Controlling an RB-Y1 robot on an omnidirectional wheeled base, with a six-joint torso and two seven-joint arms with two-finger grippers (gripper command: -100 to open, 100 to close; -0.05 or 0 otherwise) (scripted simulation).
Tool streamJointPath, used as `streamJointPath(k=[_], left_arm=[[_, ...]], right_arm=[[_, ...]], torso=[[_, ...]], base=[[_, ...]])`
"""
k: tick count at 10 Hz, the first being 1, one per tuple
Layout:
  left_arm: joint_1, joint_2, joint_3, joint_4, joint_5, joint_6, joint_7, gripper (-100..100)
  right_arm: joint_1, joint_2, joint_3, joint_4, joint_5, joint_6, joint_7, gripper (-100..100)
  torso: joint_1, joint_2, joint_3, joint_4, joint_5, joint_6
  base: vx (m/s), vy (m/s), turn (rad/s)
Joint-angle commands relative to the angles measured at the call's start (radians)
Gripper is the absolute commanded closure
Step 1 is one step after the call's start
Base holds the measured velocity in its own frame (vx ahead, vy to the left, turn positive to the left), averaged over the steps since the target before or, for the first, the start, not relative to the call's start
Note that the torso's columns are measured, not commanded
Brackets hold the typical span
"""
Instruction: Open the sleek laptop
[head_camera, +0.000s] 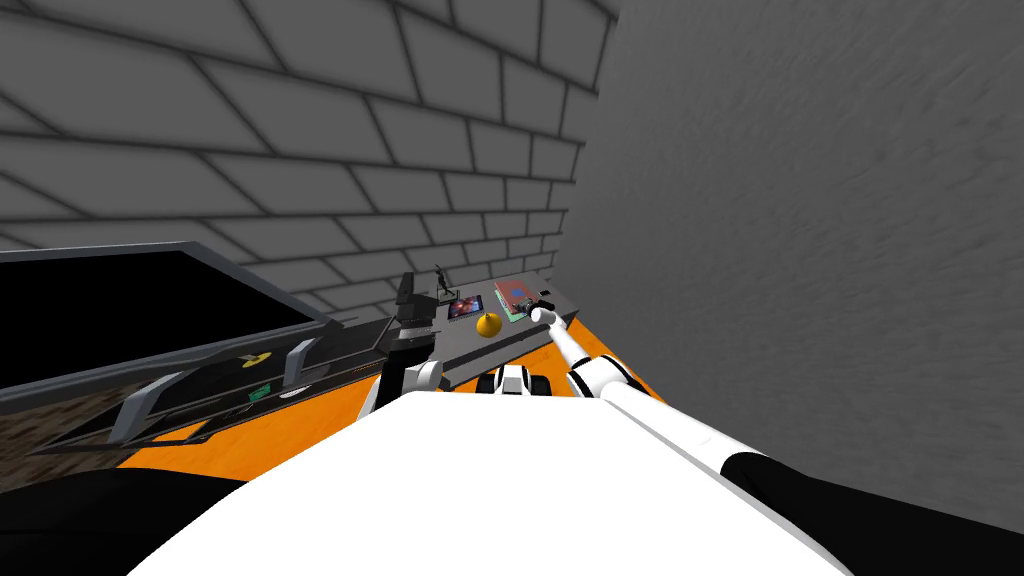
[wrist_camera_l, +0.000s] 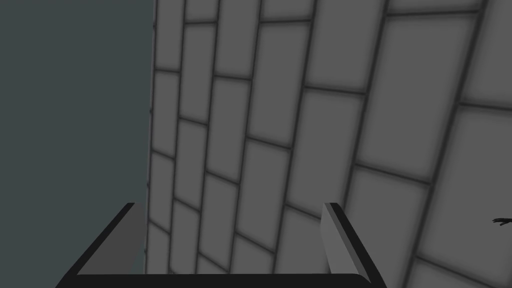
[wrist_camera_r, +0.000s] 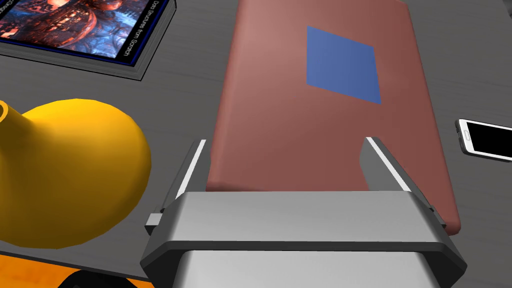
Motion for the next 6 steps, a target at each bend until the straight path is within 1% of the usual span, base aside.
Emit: streamJointPath(k=[1,2,3,4,5,6], left_arm=[[0.0,0.0,0.0,0.0,0.0,0.0,0.0,0],[0.0,0.0,0.0,0.0,0.0,0.0,0.0,0],[0.0,0.0,0.0,0.0,0.0,0.0,0.0,0],[0.0,0.0,0.0,0.0,0.0,0.0,0.0,0],[0.0,0.0,0.0,0.0,0.0,0.0,0.0,0],[0.0,0.0,0.0,0.0,0.0,0.0,0.0,0]], right_arm=[[-0.022,-0.011,-0.007,-0.029,0.019,0.048,-0.036,-100],[-0.043,-0.027,-0.005,-0.04,0.015,0.076,-0.052,-100],[-0.053,-0.035,-0.005,-0.046,0.012,0.09,-0.061,-100],[-0.049,-0.03,-0.004,-0.037,0.01,0.076,-0.051,-100],[-0.05,-0.031,-0.005,-0.038,0.01,0.08,-0.054,0],[-0.049,-0.031,-0.005,-0.038,0.01,0.08,-0.053,0]], torso=[[0.001,0.001,0.001,0.001,0.0,0.0],[0.001,0.002,0.001,0.001,0.0,0.0],[0.002,0.002,0.001,0.001,0.001,0.0],[0.002,0.002,0.001,0.001,0.001,0.0],[0.0,0.001,0.001,0.0,0.0,0.0],[0.0,0.0,0.0,0.0,0.0,0.0]], base=[[-0.018,0.03,-0.035],[-0.029,0.042,-0.076],[-0.034,0.041,-0.081],[-0.014,0.017,-0.015],[0.0,0.0,0.0],[0.0,0.0,0.0]])
